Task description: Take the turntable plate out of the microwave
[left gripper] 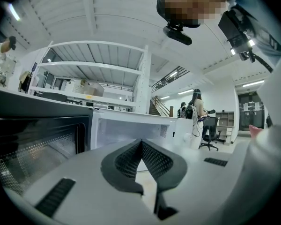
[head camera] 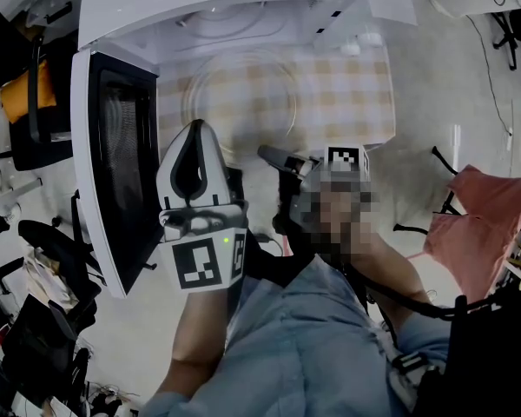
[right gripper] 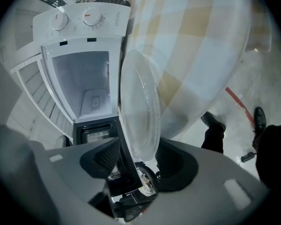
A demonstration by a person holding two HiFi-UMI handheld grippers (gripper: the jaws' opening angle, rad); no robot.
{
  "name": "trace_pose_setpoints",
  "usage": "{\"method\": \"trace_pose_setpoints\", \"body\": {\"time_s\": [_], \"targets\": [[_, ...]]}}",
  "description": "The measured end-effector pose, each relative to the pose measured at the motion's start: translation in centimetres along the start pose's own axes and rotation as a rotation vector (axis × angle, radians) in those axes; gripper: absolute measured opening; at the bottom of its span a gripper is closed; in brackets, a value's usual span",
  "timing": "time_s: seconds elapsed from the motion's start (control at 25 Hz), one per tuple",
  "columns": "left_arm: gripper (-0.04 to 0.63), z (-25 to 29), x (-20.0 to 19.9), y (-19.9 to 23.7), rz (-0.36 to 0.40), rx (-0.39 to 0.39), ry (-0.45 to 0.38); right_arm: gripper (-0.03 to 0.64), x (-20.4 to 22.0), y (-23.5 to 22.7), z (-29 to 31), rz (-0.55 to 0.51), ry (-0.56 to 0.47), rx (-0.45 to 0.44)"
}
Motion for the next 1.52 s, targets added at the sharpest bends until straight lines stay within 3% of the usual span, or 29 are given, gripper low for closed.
{"method": "trace_pose_setpoints", "body": {"time_s": [0.72,0.96,1.12,1.52], "targets": [[0.008,-0.4,0.2,-1.1,0.023,0.011,0.014,0.219,3.0,-1.4,0.0,-0.033,0.058,-0.053],[0.008,-0.8,-0.7,-1.4,0.028,0.028,0.012,0.218,3.9,0.4,-2.0,-0.123,0.052,-0.058],[0.008,-2.0,-2.4,-1.9,0.044,0.019,0.01,0.218,4.9,4.7,-3.7,-0.283,0.029,-0.095],[0.008,-4.0,-8.3,-4.7,0.055,-0.002,-0.064,0.147,4.0,19.5,-8.3,-0.993,-0.229,-0.117]]}}
Point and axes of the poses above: the fingertips, and each gripper's own axes: z forward along the fingers, y to its left, x out of its underside, the point moved 6 cm from there along -z, backward along the fingers, and after that the axes turned 1 degree about -z, right-handed, at the moved point
